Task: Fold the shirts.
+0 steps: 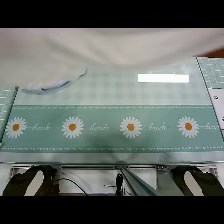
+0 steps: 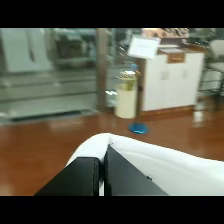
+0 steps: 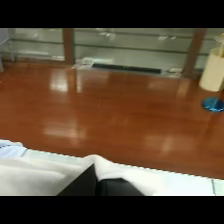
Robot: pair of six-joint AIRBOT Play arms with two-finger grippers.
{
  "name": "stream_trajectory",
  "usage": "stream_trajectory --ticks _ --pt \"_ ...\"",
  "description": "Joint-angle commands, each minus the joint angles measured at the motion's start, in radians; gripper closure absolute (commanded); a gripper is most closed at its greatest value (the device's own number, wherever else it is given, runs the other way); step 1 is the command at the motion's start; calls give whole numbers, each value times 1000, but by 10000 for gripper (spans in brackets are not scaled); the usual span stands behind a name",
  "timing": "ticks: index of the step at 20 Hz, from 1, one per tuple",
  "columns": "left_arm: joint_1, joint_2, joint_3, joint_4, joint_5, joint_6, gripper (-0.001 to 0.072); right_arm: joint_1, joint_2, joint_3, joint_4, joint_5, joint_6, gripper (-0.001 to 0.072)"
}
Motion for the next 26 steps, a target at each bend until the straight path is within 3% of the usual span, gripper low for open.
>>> stream_trajectory --ticks 1,5,8,11,16,21,23,26 --pt "0 122 20 253 -147 -39 680 2 120 10 -93 122 50 687" --pt "-11 153 -127 262 -165 -40 680 2 116 -49 -93 243 77 687" --pt "-11 146 -360 217 -163 -66 680 2 116 -243 -66 251 86 687" --pt "-11 116 -651 157 -127 -63 680 2 111 -537 -34 108 64 687" --pt "-32 -60 -979 105 152 -61 680 2 -64 -926 12 -275 13 687" --pt "-121 -407 -905 103 468 -40 680 2 -485 -821 67 -483 -19 687" --pt "-139 -549 -825 103 474 -84 680 2 -655 -708 128 -481 -31 687" --pt "-142 -708 -725 70 451 -217 679 2 -851 -554 205 -452 -30 687"
